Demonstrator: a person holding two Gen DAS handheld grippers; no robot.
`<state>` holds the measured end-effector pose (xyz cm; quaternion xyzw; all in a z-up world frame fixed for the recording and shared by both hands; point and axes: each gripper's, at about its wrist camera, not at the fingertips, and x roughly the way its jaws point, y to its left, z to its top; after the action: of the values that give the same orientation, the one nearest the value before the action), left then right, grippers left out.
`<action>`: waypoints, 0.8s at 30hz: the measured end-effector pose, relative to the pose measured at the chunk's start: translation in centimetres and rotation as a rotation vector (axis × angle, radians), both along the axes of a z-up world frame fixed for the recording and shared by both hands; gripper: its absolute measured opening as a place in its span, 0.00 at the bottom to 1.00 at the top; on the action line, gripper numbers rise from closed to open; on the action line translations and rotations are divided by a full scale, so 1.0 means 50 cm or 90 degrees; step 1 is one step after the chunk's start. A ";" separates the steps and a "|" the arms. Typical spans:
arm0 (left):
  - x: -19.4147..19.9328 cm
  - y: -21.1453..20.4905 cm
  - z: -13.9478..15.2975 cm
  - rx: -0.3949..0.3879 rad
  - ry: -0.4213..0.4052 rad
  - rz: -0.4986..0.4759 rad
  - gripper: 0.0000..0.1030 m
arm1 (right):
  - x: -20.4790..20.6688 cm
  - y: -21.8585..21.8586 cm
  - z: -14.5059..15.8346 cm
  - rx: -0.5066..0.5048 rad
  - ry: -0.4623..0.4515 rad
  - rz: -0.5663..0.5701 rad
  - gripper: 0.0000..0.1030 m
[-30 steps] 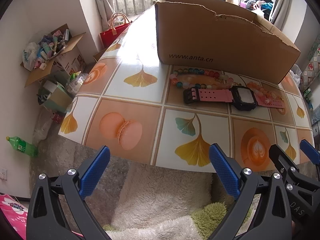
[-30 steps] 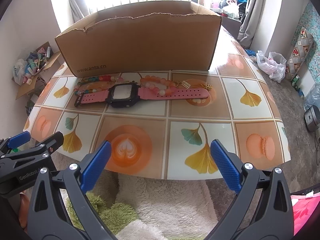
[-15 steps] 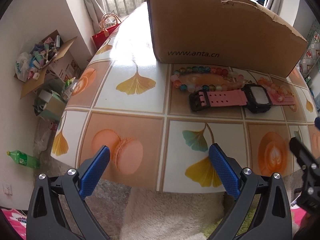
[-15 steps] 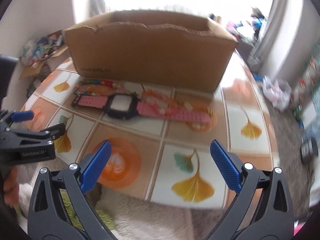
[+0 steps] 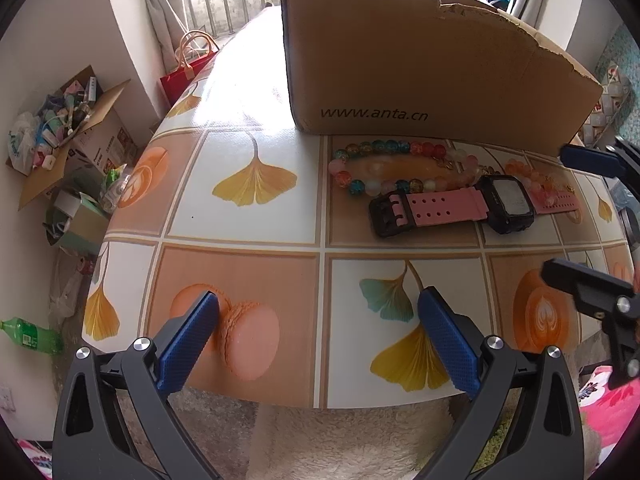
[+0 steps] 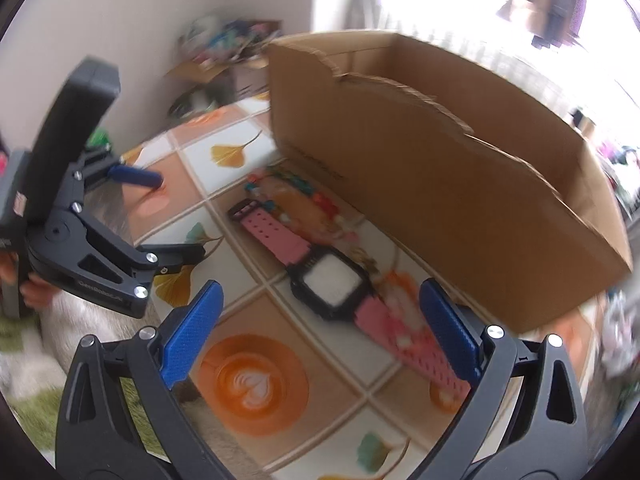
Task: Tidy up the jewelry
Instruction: 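Move the right gripper to the pink watch and grasp its black face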
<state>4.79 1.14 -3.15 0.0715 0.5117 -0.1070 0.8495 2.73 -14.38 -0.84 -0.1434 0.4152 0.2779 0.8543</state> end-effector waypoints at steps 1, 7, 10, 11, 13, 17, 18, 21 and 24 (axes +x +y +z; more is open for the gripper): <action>0.002 0.000 0.000 0.001 0.003 -0.002 0.94 | 0.006 0.006 -0.004 -0.006 0.006 0.016 0.83; 0.000 0.001 -0.002 0.000 0.003 -0.017 0.94 | 0.026 0.026 -0.037 -0.061 0.041 0.077 0.64; 0.000 0.006 -0.002 -0.006 -0.008 -0.026 0.94 | 0.016 0.030 -0.044 -0.088 0.027 0.097 0.62; -0.002 0.009 -0.002 -0.010 -0.016 -0.028 0.94 | 0.016 0.030 -0.043 -0.092 0.025 0.101 0.61; -0.008 0.014 0.002 -0.018 -0.032 -0.034 0.94 | 0.017 0.025 -0.041 -0.102 0.025 0.101 0.55; -0.029 0.014 0.016 -0.015 -0.085 -0.060 0.93 | 0.024 0.016 -0.039 -0.114 0.033 0.105 0.46; -0.032 0.011 0.018 -0.012 -0.093 -0.065 0.92 | 0.022 0.018 -0.039 -0.122 0.026 0.109 0.47; -0.043 0.003 0.025 -0.001 -0.110 -0.084 0.86 | 0.020 0.028 -0.041 -0.139 0.010 0.123 0.50; -0.047 0.006 0.029 -0.016 -0.112 -0.084 0.79 | 0.040 0.027 -0.044 -0.113 0.042 0.118 0.50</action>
<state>2.44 1.42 -1.71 0.1037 0.4279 -0.1624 0.8830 4.71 -13.03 -3.02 -0.2468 0.4508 0.3222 0.7950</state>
